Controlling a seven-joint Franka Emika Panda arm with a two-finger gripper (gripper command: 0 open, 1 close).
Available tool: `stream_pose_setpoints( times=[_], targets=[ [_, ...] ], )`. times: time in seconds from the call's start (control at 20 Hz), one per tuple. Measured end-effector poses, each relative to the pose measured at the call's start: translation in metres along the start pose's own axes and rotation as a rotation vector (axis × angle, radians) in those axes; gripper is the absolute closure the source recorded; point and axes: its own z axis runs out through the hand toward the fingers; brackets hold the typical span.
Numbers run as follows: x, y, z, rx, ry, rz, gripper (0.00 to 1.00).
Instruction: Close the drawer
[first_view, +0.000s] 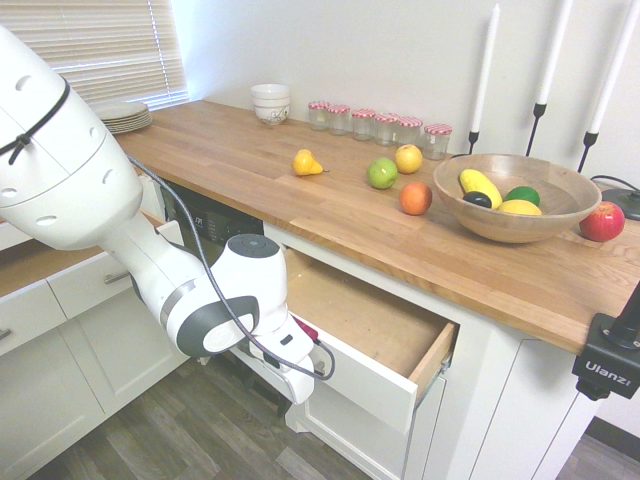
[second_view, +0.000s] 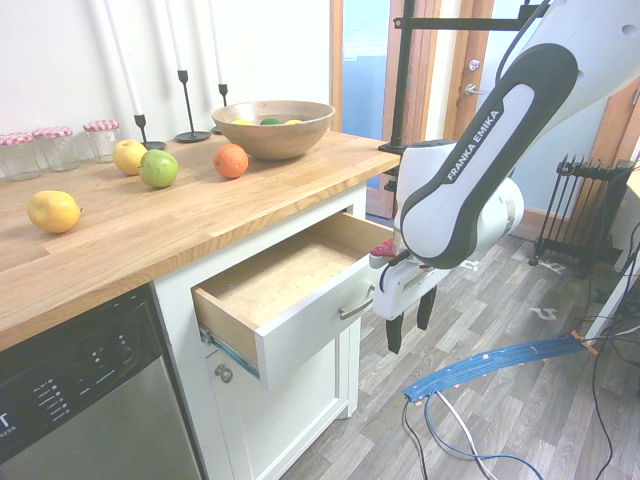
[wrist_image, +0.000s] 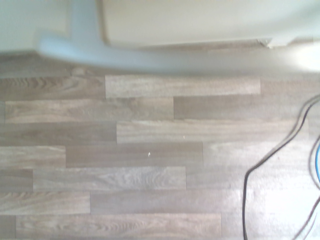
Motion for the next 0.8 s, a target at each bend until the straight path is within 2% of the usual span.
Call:
stream_pose_setpoints(
  times=[0.1,0.15,0.8],
  targets=[
    [0.0005,-0.005,-0.0006,0.004,0.003,-0.006,0.0],
    [0.0004,-0.0067,-0.0003,0.005,0.004,-0.008,1.0],
    [0.0065,-0.0092,-0.0011,0.007,0.012,-0.009,1.0]
  ],
)
